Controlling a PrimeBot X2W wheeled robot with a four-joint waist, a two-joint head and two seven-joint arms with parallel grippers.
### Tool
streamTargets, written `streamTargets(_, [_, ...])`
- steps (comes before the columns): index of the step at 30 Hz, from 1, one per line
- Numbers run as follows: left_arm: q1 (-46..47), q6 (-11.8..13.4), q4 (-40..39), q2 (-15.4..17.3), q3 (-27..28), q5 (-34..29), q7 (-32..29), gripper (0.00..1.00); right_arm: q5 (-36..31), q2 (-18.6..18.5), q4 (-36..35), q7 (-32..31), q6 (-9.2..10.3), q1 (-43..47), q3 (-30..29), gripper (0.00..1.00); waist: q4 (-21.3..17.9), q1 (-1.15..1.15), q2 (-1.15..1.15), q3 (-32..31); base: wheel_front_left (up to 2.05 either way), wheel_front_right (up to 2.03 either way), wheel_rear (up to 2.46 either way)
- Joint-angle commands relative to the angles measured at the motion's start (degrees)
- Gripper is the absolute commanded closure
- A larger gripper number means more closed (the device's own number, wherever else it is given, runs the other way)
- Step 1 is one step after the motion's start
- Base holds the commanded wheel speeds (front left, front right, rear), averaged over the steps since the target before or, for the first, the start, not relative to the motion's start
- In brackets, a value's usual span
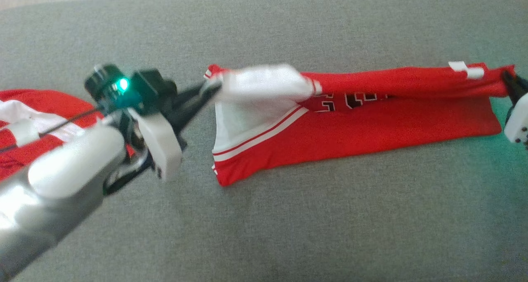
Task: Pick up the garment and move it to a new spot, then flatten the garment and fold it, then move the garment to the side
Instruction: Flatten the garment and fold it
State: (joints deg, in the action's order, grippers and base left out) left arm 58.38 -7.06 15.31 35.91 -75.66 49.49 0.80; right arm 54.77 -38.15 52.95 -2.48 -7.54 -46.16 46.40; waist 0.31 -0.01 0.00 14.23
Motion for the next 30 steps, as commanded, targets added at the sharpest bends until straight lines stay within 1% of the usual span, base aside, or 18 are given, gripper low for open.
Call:
streamTargets(1, [1.05, -0.03, -2.02, 2.98, 2.57, 0.47, -1.39, 1.0, 1.07, -2.8, -0.9, -1.11, 0.05, 1.35, 0.75, 1.0, 0.12, 0.01, 0.0, -0.38, 0.0, 0.0, 0.0])
streamTargets(5, [-1.61, -0.28, -5.91, 4.54, 2.41, 0.98, -5.93, 1.0, 3.16, -4.09, -2.17, -5.44, 0.05, 2.34, 2.74, 1.0, 0.01, 0.01, 0.0, -1.08, 0.0, 0.0, 0.0])
streamTargets(9, [-3.84, -0.38, -7.97, 5.04, 2.35, 0.9, -9.06, 1.0, 4.85, -5.17, -3.64, -9.27, 0.05, 2.75, 4.5, 1.0, -0.43, 0.01, 0.0, -1.51, 0.0, 0.0, 0.0])
streamTargets(13, [-5.74, -0.41, -9.14, 4.81, 2.32, 0.22, -10.91, 1.0, 5.57, -5.98, -4.15, -11.99, 0.05, 2.76, 5.99, 1.0, -0.95, 0.01, 0.0, -1.59, 0.0, 0.0, 0.0])
streamTargets(20, [-7.97, -0.42, -8.75, 4.27, 2.32, -1.49, -12.3, 1.0, 6.54, -6.04, -3.86, -13.9, 0.05, 2.67, 7.07, 1.0, -1.62, 0.01, 0.0, -1.45, 0.0, 0.0, 0.0])
streamTargets(21, [-8.4, -0.42, -8.48, 4.07, 2.31, -1.62, -12.28, 1.0, 6.85, -5.86, -3.53, -14.32, 0.05, 2.69, 7.08, 0.55, -1.74, 0.01, 0.0, -1.51, 0.0, 0.0, 0.0])
streamTargets(22, [-8.74, -0.42, -8.03, 3.88, 2.31, -1.57, -12.01, 0.89, 7.31, -5.61, -3.06, -15.0, 0.05, 2.76, 7.04, 0.0, -1.86, 0.01, 0.0, -1.65, 0.0, 0.0, 0.0])
streamTargets(23, [-9.02, -0.42, -7.54, 3.71, 2.31, -1.63, -11.7, 0.0, 7.67, -5.36, -2.76, -15.49, 0.05, 2.75, 7.02, 0.0, -2.0, 0.01, 0.0, -1.86, 0.0, 0.0, 0.0])
streamTargets(28, [-9.78, -0.32, -4.35, 3.2, 2.95, -1.29, -8.8, 0.0, 9.01, -5.11, -1.67, -16.37, 0.05, 2.4, 6.46, 0.0, -2.72, 0.01, 0.0, -3.71, 0.0, 0.0, 0.0])
streamTargets(30, [-9.97, 0.6, -3.23, 3.02, 4.34, -0.66, -6.64, 0.0, 9.18, -5.27, -1.99, -15.36, 0.05, 1.97, 6.08, 0.0, -3.07, 0.01, 0.0, -4.56, 0.0, 0.0, 0.0])
